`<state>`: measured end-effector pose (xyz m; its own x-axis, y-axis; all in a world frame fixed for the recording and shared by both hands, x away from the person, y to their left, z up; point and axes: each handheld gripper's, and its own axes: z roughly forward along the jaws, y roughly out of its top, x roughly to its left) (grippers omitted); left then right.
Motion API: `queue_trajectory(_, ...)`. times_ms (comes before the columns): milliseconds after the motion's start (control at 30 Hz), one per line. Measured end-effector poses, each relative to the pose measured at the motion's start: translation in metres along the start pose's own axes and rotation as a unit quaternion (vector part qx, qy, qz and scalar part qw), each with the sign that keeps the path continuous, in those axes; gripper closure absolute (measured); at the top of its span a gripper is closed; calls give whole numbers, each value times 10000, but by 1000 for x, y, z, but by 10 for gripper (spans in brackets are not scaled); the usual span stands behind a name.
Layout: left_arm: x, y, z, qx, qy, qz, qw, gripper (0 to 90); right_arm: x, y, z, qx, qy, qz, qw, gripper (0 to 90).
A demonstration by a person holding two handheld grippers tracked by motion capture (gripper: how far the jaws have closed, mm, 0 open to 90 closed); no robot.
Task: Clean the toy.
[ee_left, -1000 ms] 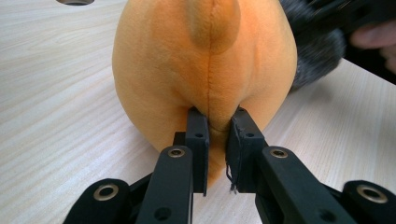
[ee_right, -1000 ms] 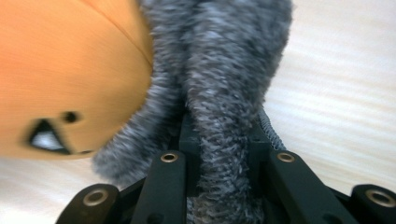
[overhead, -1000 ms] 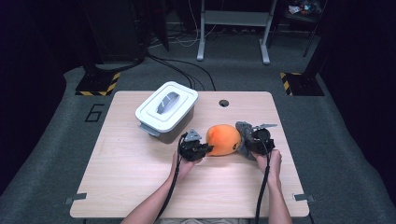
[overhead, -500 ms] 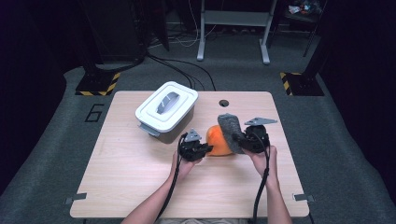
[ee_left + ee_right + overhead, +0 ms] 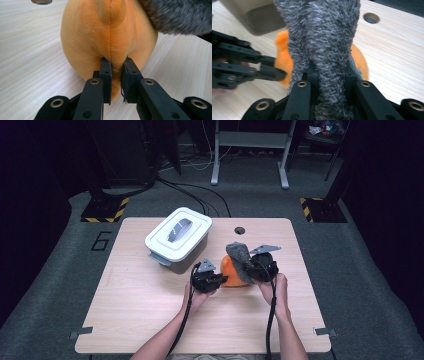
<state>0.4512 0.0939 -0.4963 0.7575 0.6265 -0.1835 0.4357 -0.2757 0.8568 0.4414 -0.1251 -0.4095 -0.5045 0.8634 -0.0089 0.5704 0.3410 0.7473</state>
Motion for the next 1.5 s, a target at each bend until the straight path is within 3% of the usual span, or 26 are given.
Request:
queue_trajectory(267,0,0,0,42,-20,35,10000,800,-29,-19,5,238,-424,401,9980,747)
queue_trajectory(500,-1,0,1,11,-20,64,10000,799,-49,-36,20,553,-603,629,9947,746)
queue_trajectory(633,0,0,0,37,-24,64,10000,799,-60,-47,35,830,-663,751,9915,746)
queue_trajectory(733,0,0,0,30,-27,35,10000,799,-65,-57,47,1060,-572,911,9885,746)
queue_trajectory(833,0,0,0,23,-63,107,9999,799,-66,-61,51,1125,-475,1020,9873,746)
queue_trajectory(1033,1,0,0,-6,-72,105,9999,798,-71,-57,34,927,-542,935,9898,745)
queue_trajectory(1133,1,0,0,-2,-76,127,9999,798,-70,-46,9,620,-571,856,9928,744)
queue_trajectory(1300,0,0,1,-22,-54,133,9999,798,-57,-26,-14,302,-487,621,9964,744)
queue_trajectory(1500,1,0,0,-21,-39,134,9999,796,-38,-8,-16,108,-356,382,9986,743)
